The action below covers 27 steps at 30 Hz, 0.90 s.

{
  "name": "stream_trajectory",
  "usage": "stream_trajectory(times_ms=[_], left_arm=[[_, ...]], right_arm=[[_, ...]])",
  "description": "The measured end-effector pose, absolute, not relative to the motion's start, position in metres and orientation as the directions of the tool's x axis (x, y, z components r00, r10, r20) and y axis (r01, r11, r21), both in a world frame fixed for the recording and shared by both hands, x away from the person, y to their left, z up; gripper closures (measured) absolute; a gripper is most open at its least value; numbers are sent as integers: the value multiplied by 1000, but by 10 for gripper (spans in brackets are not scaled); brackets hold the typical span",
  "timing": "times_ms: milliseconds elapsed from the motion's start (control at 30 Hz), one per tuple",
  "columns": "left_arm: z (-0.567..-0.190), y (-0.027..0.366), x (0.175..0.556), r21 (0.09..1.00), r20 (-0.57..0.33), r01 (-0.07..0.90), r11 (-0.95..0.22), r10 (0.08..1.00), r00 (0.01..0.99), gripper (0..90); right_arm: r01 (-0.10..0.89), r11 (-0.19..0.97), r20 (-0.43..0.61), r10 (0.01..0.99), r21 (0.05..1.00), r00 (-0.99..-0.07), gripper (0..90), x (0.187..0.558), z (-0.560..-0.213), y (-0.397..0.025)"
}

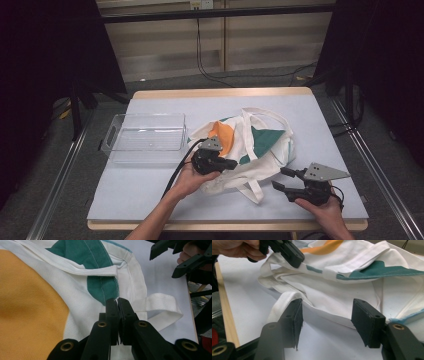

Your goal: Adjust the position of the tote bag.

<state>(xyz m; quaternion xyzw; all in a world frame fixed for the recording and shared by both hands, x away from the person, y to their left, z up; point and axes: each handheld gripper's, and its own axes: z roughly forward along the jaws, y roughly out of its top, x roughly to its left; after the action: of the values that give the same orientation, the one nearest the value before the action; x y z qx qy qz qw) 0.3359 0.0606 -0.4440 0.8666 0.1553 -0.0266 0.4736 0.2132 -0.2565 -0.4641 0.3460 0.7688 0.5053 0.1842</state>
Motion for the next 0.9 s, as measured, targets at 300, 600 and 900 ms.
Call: stream_trajectory(times_ms=[300,600,900], left_arm=[[-434,68,340,822,-184,287,-492,249,951,879],[-407,80,354,838,-149,273,-472,282,948,880],[-401,95,364,851,-156,295,-435,329,932,880]], right_arm=[[344,245,59,733,906,-678,468,217,-461,-262],[348,255,42,751,902,-659,481,221,-460,-263],[352,263,35,756,898,-654,476,225,-458,-265]])
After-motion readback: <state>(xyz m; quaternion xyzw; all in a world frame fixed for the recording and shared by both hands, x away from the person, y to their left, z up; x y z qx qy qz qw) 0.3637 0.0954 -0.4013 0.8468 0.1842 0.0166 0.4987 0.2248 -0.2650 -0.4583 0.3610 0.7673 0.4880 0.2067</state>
